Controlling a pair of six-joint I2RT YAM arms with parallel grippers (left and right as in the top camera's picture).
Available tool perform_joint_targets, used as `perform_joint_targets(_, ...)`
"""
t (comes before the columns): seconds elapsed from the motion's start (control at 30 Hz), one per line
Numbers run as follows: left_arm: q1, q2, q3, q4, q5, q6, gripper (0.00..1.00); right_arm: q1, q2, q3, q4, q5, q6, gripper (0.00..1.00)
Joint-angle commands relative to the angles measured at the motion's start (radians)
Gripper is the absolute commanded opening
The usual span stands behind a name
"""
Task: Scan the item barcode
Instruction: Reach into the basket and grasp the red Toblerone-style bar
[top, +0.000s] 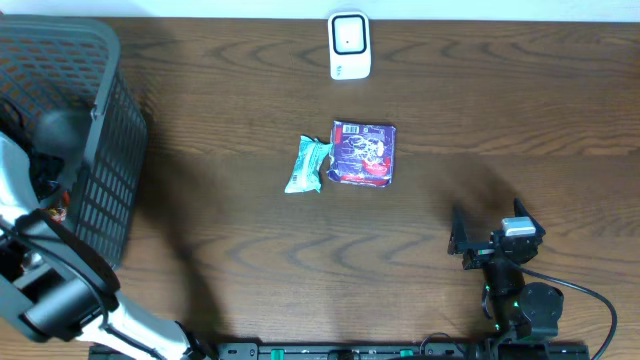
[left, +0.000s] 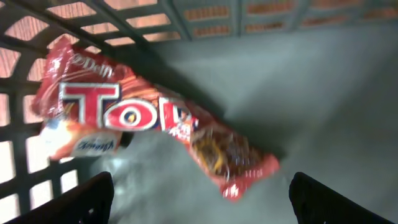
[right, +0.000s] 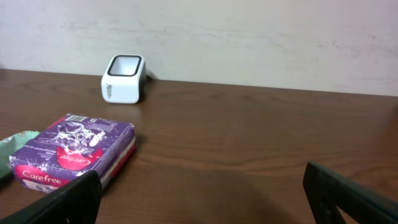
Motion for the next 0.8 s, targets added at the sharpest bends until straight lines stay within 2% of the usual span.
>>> perform_joint_targets(0.0,0.014,0.061,0.003,0.016,-0.06,-0.104,0.9,-0.01,-0.003,-0.002,-0.003,0.004,-0.012,0.99)
perform_joint_targets(0.2,0.016,0.142,0.003,0.061,-0.055,-0.108,0.9,-0.01,-0.003,-0.002,-0.003,0.004,-0.012,0.99)
perform_joint_targets(0.3,0.016,0.176,0.003,0.08,-0.04,-0.107,0.86,-0.01,-0.003,-0.002,-0.003,0.004,-0.012,0.99)
perform_joint_targets(0.37,0.016,0.194,0.003,0.087,-0.037,-0.106,0.76,-0.01,-0.003,-0.002,-0.003,0.004,-0.012,0.99)
perform_joint_targets(0.47,0.016,0.211,0.003,0.087,-0.037,-0.082,0.51,-0.01,-0.003,-0.002,-0.003,0.004,-0.012,0.99)
perform_joint_targets(0.53,0.016,0.211,0.003,0.087,-0.037,-0.066,0.4,-0.01,-0.003,-0.002,-0.003,0.004,-0.012,0.99)
perform_joint_targets(0.6,0.016,0.211,0.003,0.083,-0.036,-0.055,0.14,-0.01,-0.003,-0.002,-0.003,0.004,-0.012,0.99)
perform_joint_targets(0.63,0.016,0.211,0.003,0.075,-0.036,-0.054,0.07,-0.01,-0.003,-0.002,-0.003,0.004,-0.012,0.99)
perform_joint_targets(0.77,0.016,0.202,0.005,0.016,-0.003,-0.03,0.07,-0.01,-0.003,-0.002,-0.003,0.004,-0.012,0.99)
